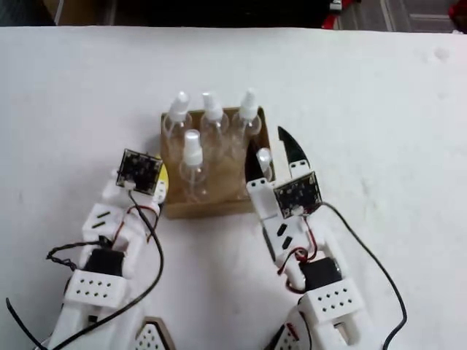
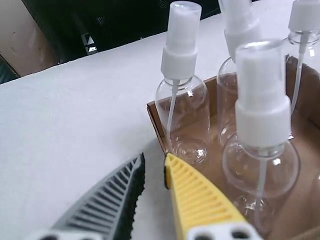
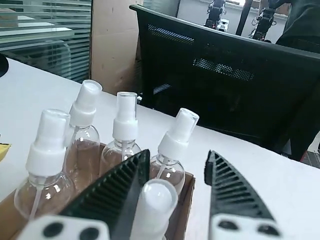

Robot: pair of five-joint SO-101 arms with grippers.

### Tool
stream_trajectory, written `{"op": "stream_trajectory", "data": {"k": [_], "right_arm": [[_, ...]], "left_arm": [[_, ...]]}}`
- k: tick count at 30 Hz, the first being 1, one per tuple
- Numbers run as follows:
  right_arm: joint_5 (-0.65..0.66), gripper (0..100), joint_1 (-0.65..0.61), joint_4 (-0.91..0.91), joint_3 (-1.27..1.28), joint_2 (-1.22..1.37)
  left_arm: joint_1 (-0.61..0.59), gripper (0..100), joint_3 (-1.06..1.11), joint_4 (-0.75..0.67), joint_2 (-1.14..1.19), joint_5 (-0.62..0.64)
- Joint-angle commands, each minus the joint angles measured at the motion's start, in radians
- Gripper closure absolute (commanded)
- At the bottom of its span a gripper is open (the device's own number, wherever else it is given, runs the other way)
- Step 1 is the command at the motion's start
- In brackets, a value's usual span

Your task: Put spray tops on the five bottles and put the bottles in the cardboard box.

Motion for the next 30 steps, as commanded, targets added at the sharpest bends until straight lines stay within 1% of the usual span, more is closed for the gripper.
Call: {"op": "stream_trajectory", "data": {"k": [1, 9, 17, 20, 24, 27, 28, 30], "right_arm": [[-0.003, 84.6, 0.004, 0.067, -0.078, -0.015], [-0.005, 84.6, 0.004, 0.265, -0.203, -0.025], [-0.006, 85.0, 0.01, 0.604, -0.416, -0.027], [-0.006, 85.0, 0.015, 0.656, -0.462, -0.027], [-0.006, 85.1, 0.068, 0.688, -0.502, -0.027], [-0.006, 85.4, 0.051, 0.82, -0.525, -0.027], [0.0, 86.8, 0.025, 0.878, -0.537, -0.027], [0.002, 93.5, -0.018, 0.989, -0.577, -0.027]], "left_arm": [[0.007, 93, -0.014, -0.026, 0.002, -0.011], [0.007, 93, -0.014, -0.026, 0.002, -0.011], [0.007, 93, -0.014, -0.025, 0.002, -0.011], [0.007, 93, -0.014, -0.025, 0.002, -0.011], [0.007, 93, -0.014, -0.023, 0.002, -0.011], [0.007, 93, -0.014, -0.023, 0.002, -0.011], [0.007, 93, -0.014, -0.023, 0.002, -0.011], [0.007, 93, -0.014, -0.023, 0.002, -0.011]]}}
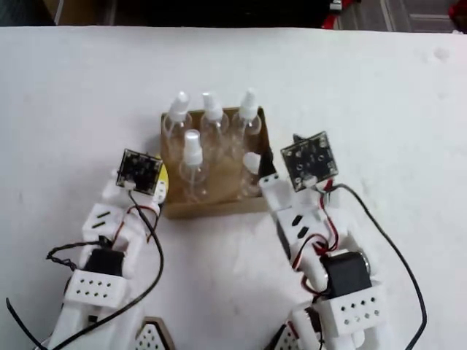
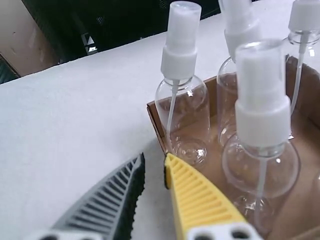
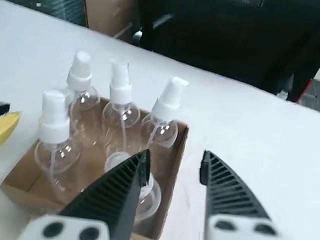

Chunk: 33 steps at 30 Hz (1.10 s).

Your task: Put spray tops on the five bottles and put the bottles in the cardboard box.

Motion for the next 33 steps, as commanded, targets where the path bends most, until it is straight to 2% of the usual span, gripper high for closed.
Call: {"op": "stream_trajectory", "data": {"k": [1, 11, 17, 19, 26, 33], "right_arm": [[0.002, 98.2, -0.056, 0.173, -0.106, -0.016], [0.003, 93.0, -0.035, 0.193, -0.222, -0.015], [0.003, 73.5, -0.024, 0.226, -0.176, -0.007], [0.003, 70.1, -0.024, 0.22, -0.143, -0.007], [0.094, 74.1, -0.024, 0.093, -0.005, -0.004], [0.1, 76.7, -0.024, -0.044, 0.094, -0.002]], "left_arm": [[0.007, 93, -0.014, -0.023, 0.002, -0.011], [0.007, 93, -0.014, -0.023, 0.001, -0.011], [0.007, 93, -0.014, -0.025, 0.001, -0.011], [0.007, 93, -0.014, -0.025, 0.001, -0.011], [0.007, 93, -0.014, -0.025, 0.001, -0.011], [0.007, 93, -0.014, -0.025, 0.001, -0.011]]}}
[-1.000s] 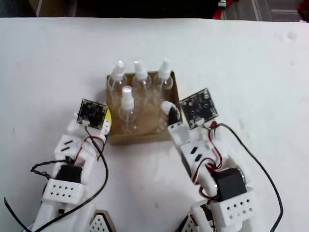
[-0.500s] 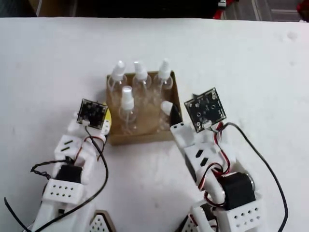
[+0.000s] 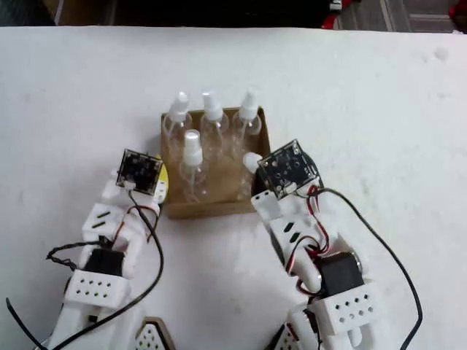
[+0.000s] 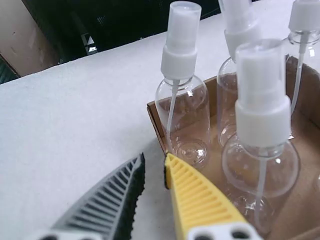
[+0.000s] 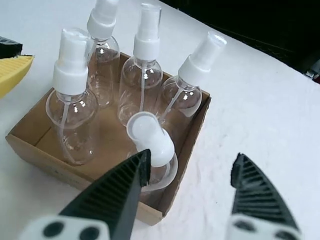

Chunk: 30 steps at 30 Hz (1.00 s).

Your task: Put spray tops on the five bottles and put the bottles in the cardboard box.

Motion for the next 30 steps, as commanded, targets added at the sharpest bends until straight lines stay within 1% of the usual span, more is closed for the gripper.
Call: {"op": "stream_trajectory", "data": {"k": [1, 5, 11, 17, 22, 27, 30], "right_arm": [[0.017, 76.5, 0.012, -0.061, 0.0, 0.005], [0.017, 76.2, 0.01, -0.068, -0.005, 0.024], [0.011, 76.2, 0.005, -0.145, -0.018, 0.185], [0.009, 76.2, -0.018, -0.12, -0.028, 0.122], [0.011, 76.2, -0.015, -0.16, -0.031, 0.116], [0.009, 76.3, -0.03, -0.179, -0.086, 0.222], [-0.018, 76.4, -0.033, -0.143, -0.149, 0.286]], "left_arm": [[0.007, 93, -0.014, -0.025, 0.001, -0.011], [0.007, 93, -0.014, -0.025, 0.001, -0.011], [0.007, 93, -0.014, -0.025, 0.001, -0.011], [0.007, 93, -0.014, -0.025, 0.001, -0.011], [0.007, 93, -0.014, -0.026, 0.001, -0.011], [0.007, 93, -0.014, -0.026, 0.001, -0.011], [0.007, 93, -0.014, -0.026, 0.001, -0.011]]}}
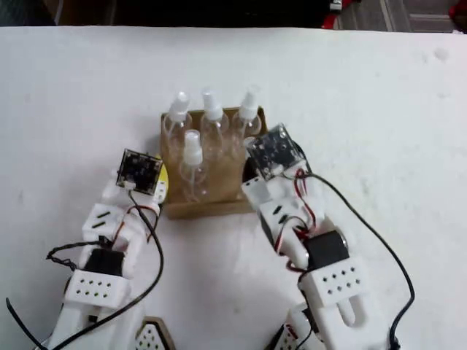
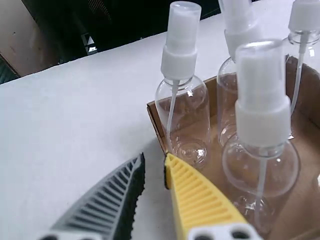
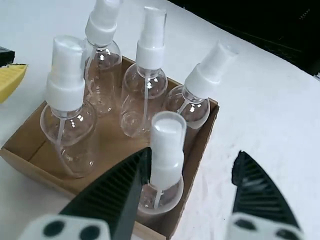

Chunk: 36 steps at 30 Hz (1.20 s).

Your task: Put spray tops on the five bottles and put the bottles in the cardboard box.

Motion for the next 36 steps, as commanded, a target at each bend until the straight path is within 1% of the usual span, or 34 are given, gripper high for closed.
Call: {"op": "stream_trajectory", "data": {"k": [1, 3, 11, 14, 21, 29, 31, 36], "right_arm": [[-0.048, 76.3, -0.007, 0.027, -0.109, 0.054], [-0.08, 76.2, -0.007, 0.042, -0.138, 0.067], [-0.08, 76.3, -0.005, 0.033, -0.147, 0.084], [-0.08, 76.5, -0.005, -0.002, -0.146, 0.084], [-0.081, 76.5, 0.001, -0.016, -0.157, 0.203], [-0.089, 77.2, 0.004, -0.028, -0.172, 0.206], [-0.081, 81.3, 0.005, -0.027, -0.169, 0.206], [-0.081, 98.1, 0.005, -0.022, -0.169, 0.206]], "left_arm": [[0.007, 93, -0.014, -0.025, 0.001, -0.011], [0.007, 93, -0.014, -0.025, 0.001, -0.011], [0.007, 93, -0.014, -0.025, 0.001, -0.011], [0.007, 93, -0.014, -0.025, 0.001, -0.011], [0.007, 93, -0.014, -0.025, 0.001, -0.011], [0.007, 93, -0.014, -0.025, 0.001, -0.011], [0.007, 93, -0.014, -0.025, 0.001, -0.011], [0.007, 93, -0.014, -0.025, 0.001, -0.011]]}}
